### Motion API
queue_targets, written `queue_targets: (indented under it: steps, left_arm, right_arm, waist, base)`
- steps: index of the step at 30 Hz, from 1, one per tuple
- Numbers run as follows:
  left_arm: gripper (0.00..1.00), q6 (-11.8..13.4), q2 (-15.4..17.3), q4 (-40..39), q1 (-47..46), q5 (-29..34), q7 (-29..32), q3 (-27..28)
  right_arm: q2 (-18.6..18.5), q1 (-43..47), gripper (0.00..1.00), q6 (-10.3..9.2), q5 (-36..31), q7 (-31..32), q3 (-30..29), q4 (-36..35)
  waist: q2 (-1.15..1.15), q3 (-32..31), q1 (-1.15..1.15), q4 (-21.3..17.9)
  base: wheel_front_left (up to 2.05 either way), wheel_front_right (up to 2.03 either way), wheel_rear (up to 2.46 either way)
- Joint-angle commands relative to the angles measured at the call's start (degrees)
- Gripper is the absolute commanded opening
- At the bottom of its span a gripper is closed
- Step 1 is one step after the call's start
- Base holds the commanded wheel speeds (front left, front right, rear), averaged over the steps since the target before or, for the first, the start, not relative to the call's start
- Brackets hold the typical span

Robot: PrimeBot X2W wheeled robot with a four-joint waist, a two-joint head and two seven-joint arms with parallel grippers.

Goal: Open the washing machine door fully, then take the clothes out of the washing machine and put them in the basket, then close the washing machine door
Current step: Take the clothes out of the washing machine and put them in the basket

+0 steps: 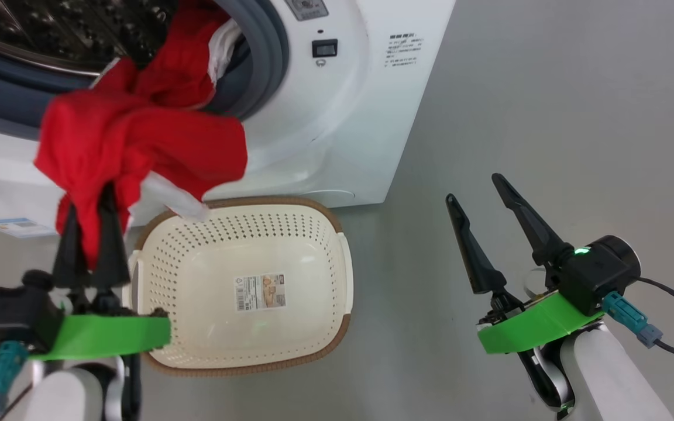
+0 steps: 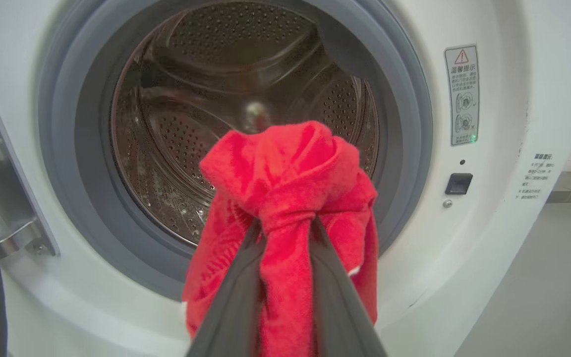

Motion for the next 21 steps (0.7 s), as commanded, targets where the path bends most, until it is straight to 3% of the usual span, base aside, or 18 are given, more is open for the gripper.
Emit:
queue_targets:
  steps: [1,5,12,21]
  left_arm:
    - [0.00,0.5,0.7,-1.0,0.8,-0.4,0.0,1.4]
    - [0.00,0.3,-0.4,2.1,1.4,-1.2,0.1,-0.4]
    - [0.00,-0.5,-1.3,14.2,-1.8,-3.1,0.4,-1.8]
    - [0.00,-4.2,-2.2,31.8,-8.6,-7.9,1.1,-2.5]
  right_arm:
    - [0.3,0.1,1.00,0.28,0.0,-0.4,1.3,-1.7]
    - [0.3,-0.4,1.00,0.28,0.1,-0.4,1.1,-1.9]
    - [0.3,-1.7,1.00,0.28,0.3,-0.4,1.2,-2.5]
    - [0.3,-3.3,1.00,0.28,0.6,-0.4,1.5,-2.8]
  waist:
    - [0.00,0.8,0.00,-0.2]
    - [0.00,2.4,0.00,-0.3]
    - [0.00,5.7,0.00,-0.8]
    - [0.00,8.9,0.00,-2.0]
  base:
    - [0.00,0.00,0.00]
    - [0.00,0.00,0.00]
    - [0.00,0.00,0.00]
    - [0.00,0.00,0.00]
